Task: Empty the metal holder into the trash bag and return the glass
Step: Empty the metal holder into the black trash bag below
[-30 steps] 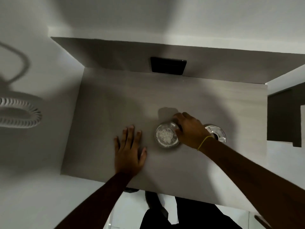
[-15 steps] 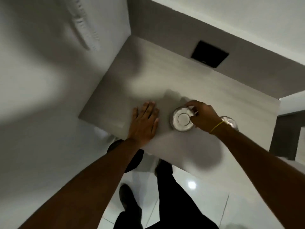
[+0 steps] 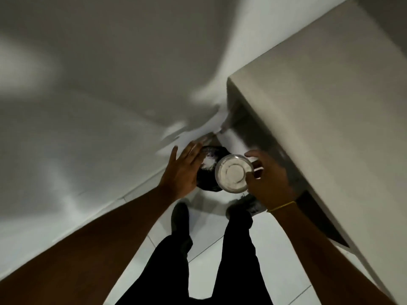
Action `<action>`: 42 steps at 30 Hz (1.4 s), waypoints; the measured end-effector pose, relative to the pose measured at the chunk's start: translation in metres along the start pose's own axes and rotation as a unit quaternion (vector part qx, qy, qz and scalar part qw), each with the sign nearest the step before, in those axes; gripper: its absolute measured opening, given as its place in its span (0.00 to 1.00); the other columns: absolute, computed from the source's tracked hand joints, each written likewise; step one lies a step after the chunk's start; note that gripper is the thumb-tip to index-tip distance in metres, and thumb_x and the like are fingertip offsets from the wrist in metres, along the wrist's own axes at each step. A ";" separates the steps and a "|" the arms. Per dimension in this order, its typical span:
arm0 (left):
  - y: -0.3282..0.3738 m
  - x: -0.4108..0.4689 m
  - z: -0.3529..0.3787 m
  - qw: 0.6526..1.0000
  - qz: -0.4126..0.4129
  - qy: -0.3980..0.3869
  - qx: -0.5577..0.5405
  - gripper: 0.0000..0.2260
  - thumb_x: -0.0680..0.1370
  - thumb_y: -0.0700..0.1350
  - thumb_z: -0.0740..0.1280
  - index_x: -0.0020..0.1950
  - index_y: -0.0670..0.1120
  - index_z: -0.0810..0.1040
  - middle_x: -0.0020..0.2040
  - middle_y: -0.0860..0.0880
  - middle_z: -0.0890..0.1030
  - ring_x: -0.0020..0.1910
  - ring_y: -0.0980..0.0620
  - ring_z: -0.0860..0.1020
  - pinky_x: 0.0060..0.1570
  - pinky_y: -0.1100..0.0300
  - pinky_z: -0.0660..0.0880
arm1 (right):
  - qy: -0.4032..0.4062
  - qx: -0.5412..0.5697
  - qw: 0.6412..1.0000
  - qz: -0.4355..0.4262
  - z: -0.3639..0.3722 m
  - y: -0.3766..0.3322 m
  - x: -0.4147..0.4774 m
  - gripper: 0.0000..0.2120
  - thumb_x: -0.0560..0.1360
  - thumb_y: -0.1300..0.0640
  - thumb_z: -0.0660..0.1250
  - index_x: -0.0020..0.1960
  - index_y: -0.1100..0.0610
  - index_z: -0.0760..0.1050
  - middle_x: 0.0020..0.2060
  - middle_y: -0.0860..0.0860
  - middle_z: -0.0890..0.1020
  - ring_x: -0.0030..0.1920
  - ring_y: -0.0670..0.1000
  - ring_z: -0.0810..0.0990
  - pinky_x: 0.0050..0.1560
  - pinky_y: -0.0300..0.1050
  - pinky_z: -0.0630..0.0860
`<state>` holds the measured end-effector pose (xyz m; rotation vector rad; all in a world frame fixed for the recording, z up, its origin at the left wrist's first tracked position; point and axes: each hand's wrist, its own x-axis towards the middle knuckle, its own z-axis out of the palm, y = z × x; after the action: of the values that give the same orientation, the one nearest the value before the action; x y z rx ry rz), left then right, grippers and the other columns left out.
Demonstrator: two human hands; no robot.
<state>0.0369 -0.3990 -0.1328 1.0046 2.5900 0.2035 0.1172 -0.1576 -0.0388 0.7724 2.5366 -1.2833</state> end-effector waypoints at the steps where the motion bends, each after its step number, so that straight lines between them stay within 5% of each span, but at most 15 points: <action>1: -0.009 -0.009 0.020 1.000 -0.012 0.002 -0.005 0.37 0.77 0.44 0.74 0.84 0.45 0.64 0.87 0.42 0.57 0.86 0.40 0.55 0.79 0.28 0.59 | -0.015 -0.026 1.000 -0.008 0.024 0.005 0.008 0.23 0.72 0.68 0.70 0.62 0.50 0.78 0.42 0.44 0.82 0.41 0.49 0.86 0.45 0.44 0.83; 4: -0.025 -0.027 0.071 0.999 -0.037 0.003 -0.023 0.35 0.76 0.42 0.74 0.82 0.44 0.68 0.87 0.41 0.58 0.86 0.40 0.57 0.79 0.28 0.60 | -0.030 -0.128 0.991 -0.016 0.079 0.027 0.040 0.24 0.71 0.66 0.70 0.65 0.50 0.77 0.47 0.49 0.84 0.49 0.55 0.85 0.51 0.43 0.79; 8: -0.041 -0.048 0.135 0.995 -0.076 -0.023 -0.059 0.37 0.73 0.41 0.78 0.81 0.44 0.69 0.87 0.41 0.59 0.86 0.39 0.58 0.79 0.30 0.61 | -0.053 -0.274 0.958 -0.074 0.144 0.062 0.098 0.25 0.69 0.64 0.70 0.65 0.54 0.76 0.53 0.59 0.83 0.54 0.63 0.83 0.55 0.55 0.81; 15: -0.050 -0.077 0.214 0.988 -0.100 -0.087 -0.081 0.26 0.80 0.39 0.69 0.79 0.45 0.72 0.88 0.42 0.53 0.87 0.40 0.51 0.81 0.31 0.56 | -0.213 -0.549 0.783 -0.199 0.229 0.080 0.173 0.16 0.74 0.63 0.70 0.61 0.60 0.81 0.59 0.63 0.80 0.56 0.67 0.83 0.58 0.58 0.82; 21: -0.051 -0.079 0.244 0.987 -0.071 -0.137 -0.031 0.09 0.84 0.41 0.66 0.62 0.45 0.83 0.89 0.43 0.52 0.87 0.39 0.48 0.81 0.29 0.54 | -0.246 -0.654 0.661 -0.274 0.263 0.068 0.180 0.13 0.76 0.66 0.69 0.59 0.60 0.83 0.55 0.59 0.85 0.56 0.62 0.85 0.54 0.54 0.82; 23: -0.052 -0.076 0.248 0.987 -0.064 -0.145 -0.022 0.09 0.83 0.40 0.65 0.60 0.44 0.83 0.88 0.43 0.53 0.87 0.38 0.49 0.80 0.29 0.53 | -0.243 -0.660 0.657 -0.272 0.270 0.067 0.181 0.18 0.77 0.67 0.69 0.67 0.61 0.80 0.56 0.59 0.86 0.57 0.61 0.86 0.56 0.54 0.84; 25: -0.052 -0.071 0.249 0.987 -0.065 -0.146 -0.019 0.09 0.83 0.40 0.65 0.60 0.44 0.83 0.88 0.42 0.53 0.87 0.38 0.49 0.80 0.29 0.54 | -0.230 -0.645 0.681 -0.260 0.275 0.071 0.184 0.34 0.78 0.68 0.69 0.81 0.63 0.62 0.55 0.60 0.85 0.53 0.60 0.86 0.51 0.53 0.84; 28: -0.052 -0.066 0.247 0.987 -0.068 -0.148 -0.020 0.09 0.82 0.40 0.65 0.60 0.44 0.82 0.88 0.41 0.53 0.87 0.38 0.49 0.80 0.30 0.54 | -0.217 -0.592 0.721 -0.287 0.275 0.081 0.184 0.49 0.75 0.71 0.69 0.86 0.55 0.44 0.35 0.56 0.78 0.29 0.52 0.75 0.34 0.49 0.74; 29: -0.052 -0.064 0.247 0.986 -0.069 -0.151 -0.018 0.09 0.82 0.40 0.66 0.60 0.44 0.82 0.88 0.41 0.53 0.87 0.38 0.49 0.80 0.30 0.54 | -0.207 -0.581 0.728 -0.298 0.276 0.086 0.186 0.50 0.75 0.72 0.69 0.86 0.53 0.44 0.33 0.55 0.74 0.26 0.51 0.70 0.32 0.49 0.72; 31: -0.051 -0.063 0.248 0.985 -0.070 -0.156 -0.016 0.09 0.82 0.40 0.66 0.61 0.44 0.81 0.88 0.41 0.53 0.87 0.38 0.49 0.80 0.30 0.54 | -0.208 -0.595 0.717 -0.297 0.276 0.086 0.186 0.46 0.74 0.72 0.70 0.85 0.55 0.53 0.41 0.59 0.80 0.32 0.55 0.79 0.34 0.51 0.76; 33: -0.050 -0.063 0.249 0.985 -0.070 -0.158 -0.019 0.09 0.83 0.40 0.65 0.61 0.44 0.81 0.88 0.41 0.53 0.87 0.38 0.49 0.80 0.31 0.54 | -0.229 -0.662 0.658 -0.276 0.273 0.083 0.183 0.28 0.74 0.70 0.73 0.73 0.60 0.75 0.54 0.60 0.83 0.49 0.60 0.86 0.46 0.53 0.83; 35: -0.049 -0.063 0.251 0.984 -0.068 -0.161 -0.020 0.09 0.83 0.40 0.64 0.62 0.43 0.81 0.88 0.41 0.53 0.87 0.38 0.49 0.80 0.31 0.53 | -0.229 -0.696 0.626 -0.265 0.269 0.084 0.180 0.19 0.74 0.69 0.73 0.64 0.60 0.82 0.58 0.59 0.83 0.56 0.61 0.86 0.49 0.52 0.83; 39: -0.045 -0.064 0.257 0.984 -0.069 -0.163 -0.028 0.10 0.83 0.40 0.63 0.62 0.43 0.80 0.88 0.41 0.52 0.87 0.38 0.49 0.81 0.31 0.53 | -0.204 -0.655 0.664 -0.297 0.269 0.104 0.187 0.45 0.73 0.70 0.72 0.84 0.62 0.54 0.59 0.64 0.81 0.51 0.62 0.85 0.38 0.52 0.76; 42: -0.042 -0.065 0.261 0.984 -0.068 -0.160 -0.030 0.10 0.82 0.39 0.64 0.62 0.42 0.80 0.88 0.40 0.52 0.87 0.37 0.49 0.80 0.30 0.54 | -0.200 -0.619 0.692 -0.314 0.271 0.113 0.190 0.45 0.74 0.71 0.69 0.85 0.55 0.53 0.56 0.63 0.81 0.47 0.63 0.84 0.36 0.50 0.71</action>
<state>0.1536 -0.4721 -0.3678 0.7653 2.3320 0.0770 0.0005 -0.2489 -0.3555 -0.6368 2.4965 0.3991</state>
